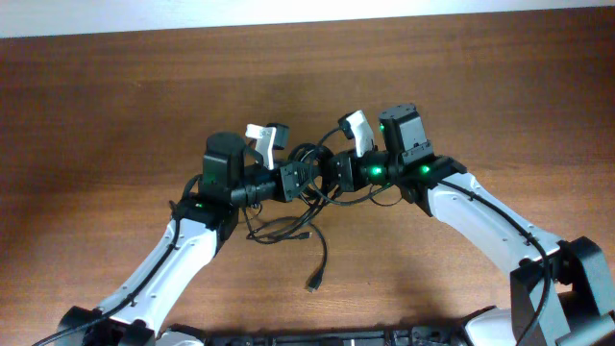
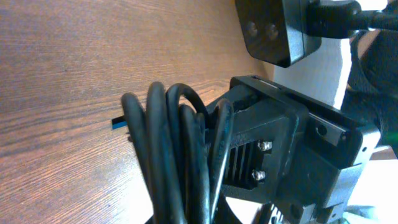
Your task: Untangle cables
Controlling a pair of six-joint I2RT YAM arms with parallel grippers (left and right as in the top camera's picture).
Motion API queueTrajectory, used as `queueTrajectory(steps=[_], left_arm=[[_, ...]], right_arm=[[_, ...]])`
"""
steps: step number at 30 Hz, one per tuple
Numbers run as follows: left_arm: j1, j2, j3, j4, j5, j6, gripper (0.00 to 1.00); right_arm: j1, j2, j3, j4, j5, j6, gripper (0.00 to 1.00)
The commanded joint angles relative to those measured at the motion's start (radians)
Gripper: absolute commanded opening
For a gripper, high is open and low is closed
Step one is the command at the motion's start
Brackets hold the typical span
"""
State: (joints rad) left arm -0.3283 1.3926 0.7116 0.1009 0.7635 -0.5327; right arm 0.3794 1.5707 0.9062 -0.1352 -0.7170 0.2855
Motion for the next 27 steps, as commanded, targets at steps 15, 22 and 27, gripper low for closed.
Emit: queueTrajectory(steps=[15, 22, 27], left_arm=[[0.06, -0.011, 0.011, -0.251, -0.081, 0.055, 0.35], [0.06, -0.011, 0.011, -0.169, -0.11, 0.048, 0.0], [0.063, -0.011, 0.011, -0.163, -0.321, -0.12, 0.0]], right_arm=[[-0.002, 0.0, -0.005, 0.095, -0.005, 0.278, 0.04], [0.0, 0.0, -0.005, 0.012, -0.009, 0.267, 0.04], [0.0, 0.0, -0.005, -0.034, -0.443, -0.136, 0.04]])
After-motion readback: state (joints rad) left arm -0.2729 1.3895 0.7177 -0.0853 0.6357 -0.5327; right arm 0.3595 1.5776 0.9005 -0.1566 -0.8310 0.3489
